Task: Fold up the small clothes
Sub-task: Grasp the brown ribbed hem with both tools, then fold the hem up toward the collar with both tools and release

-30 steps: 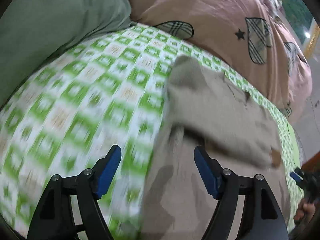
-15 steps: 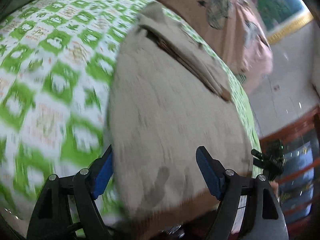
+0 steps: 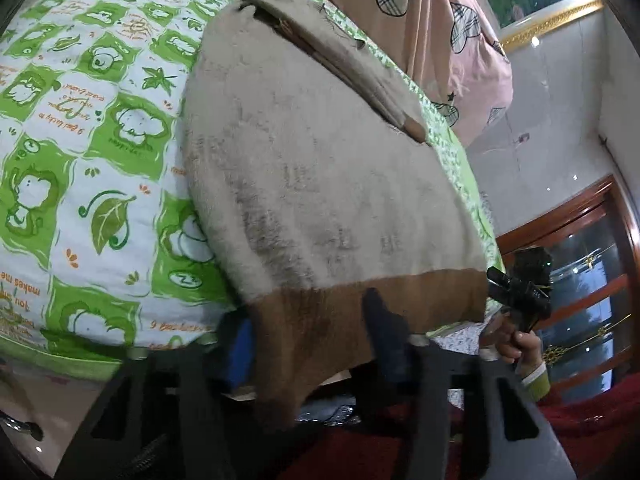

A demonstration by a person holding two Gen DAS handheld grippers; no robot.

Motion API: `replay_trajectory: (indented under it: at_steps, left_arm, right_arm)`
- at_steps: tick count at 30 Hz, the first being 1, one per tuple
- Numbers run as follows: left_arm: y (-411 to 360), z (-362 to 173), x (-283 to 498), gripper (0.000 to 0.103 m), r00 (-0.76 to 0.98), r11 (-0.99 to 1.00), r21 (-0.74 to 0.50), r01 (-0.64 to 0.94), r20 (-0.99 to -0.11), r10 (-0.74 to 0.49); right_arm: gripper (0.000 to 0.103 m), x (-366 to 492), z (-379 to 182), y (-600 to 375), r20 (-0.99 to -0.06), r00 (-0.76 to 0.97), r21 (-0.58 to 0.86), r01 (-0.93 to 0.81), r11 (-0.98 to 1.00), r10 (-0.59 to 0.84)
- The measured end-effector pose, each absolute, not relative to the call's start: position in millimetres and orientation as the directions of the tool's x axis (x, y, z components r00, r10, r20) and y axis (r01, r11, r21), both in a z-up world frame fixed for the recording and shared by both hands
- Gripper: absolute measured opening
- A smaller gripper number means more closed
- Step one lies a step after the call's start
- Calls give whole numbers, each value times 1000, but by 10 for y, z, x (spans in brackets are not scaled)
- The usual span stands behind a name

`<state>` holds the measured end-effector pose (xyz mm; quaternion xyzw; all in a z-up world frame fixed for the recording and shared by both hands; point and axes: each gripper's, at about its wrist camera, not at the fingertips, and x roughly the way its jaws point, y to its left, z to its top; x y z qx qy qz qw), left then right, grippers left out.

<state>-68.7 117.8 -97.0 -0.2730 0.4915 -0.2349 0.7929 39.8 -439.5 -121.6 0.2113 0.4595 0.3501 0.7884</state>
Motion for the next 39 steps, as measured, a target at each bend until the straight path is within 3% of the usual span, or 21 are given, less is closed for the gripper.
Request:
replay_trajectory:
  at_steps: [3,5,7,9,14,25,33,39]
  left_arm:
    - [1210,-1016,-668,10,394,736,-671,92,-654,-646]
    - [1224,-1025,-673,6,378,744,-661,95,-668,-641]
    - [1163,-1010,-687,6,383,762,-639,110,-680,-625]
    - [1147,-1012,-688,6,388,763,-637,109,-679,-623]
    - [1178,-831,-700,6,444,736,-665,127,-626,-642]
    - [1227,313,-300,6,633,706,-638,309,-416,-653]
    - [1257,547,863,5,735,724,-639,260,-355,-577]
    - [1256,608,1796,5,774,769,-600,219,-373,-512]
  right_arm:
    - [29,340,-1247,-4398,-583,317,653,-365,663,748]
    - [29,310,-1268,-4414,-576,313,662,-364,655,756]
    - [27,293,-1272,-4429,-567,319,668,-361,650,759]
    - [14,301,-1252,-4456,-550,329,681,-356,641,767]
    - [12,360,-920,-4570,-421,405,725,-387,569,812]
    - [12,983,17,-4510,-235,528,677,-513,528,816]
    - [12,2222,177,-4397,-267,630,673,-420,609,729]
    - [12,2959,82,-4327,-298,661,688,-351,635,688]
